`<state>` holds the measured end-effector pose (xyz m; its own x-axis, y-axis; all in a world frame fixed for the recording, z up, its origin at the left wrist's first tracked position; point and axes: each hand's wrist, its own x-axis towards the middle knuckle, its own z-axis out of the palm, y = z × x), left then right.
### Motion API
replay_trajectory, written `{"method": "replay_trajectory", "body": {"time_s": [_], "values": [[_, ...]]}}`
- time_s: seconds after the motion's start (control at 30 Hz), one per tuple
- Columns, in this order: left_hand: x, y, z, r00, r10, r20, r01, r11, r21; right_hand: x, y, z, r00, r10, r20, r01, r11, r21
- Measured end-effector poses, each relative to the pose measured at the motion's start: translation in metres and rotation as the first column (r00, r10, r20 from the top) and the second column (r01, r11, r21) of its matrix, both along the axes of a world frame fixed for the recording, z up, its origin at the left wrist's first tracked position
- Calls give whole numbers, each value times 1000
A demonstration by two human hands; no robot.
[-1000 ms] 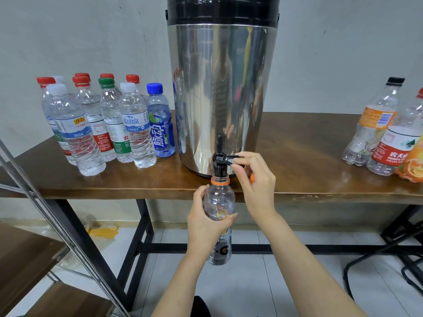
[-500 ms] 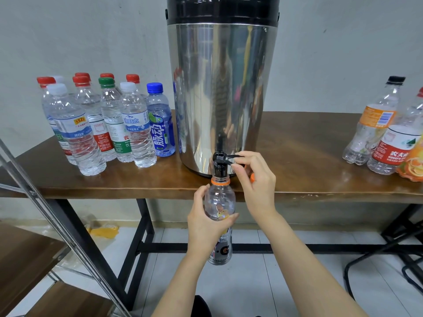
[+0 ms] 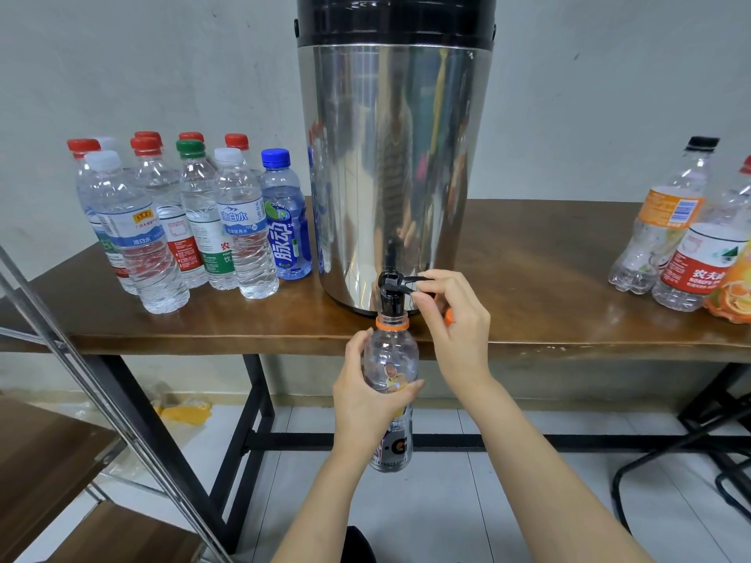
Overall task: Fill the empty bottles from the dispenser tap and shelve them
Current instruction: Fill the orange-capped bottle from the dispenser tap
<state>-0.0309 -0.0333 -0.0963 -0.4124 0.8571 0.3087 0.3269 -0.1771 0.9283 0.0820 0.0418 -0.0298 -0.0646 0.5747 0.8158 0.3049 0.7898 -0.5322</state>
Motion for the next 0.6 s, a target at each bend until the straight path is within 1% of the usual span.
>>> {"method": "replay_trajectory", "body": {"time_s": [0.6], "values": [[1,2,2,999,27,28,-26,999,-31,0,0,1,1000,3,3,-3,1000,6]]}}
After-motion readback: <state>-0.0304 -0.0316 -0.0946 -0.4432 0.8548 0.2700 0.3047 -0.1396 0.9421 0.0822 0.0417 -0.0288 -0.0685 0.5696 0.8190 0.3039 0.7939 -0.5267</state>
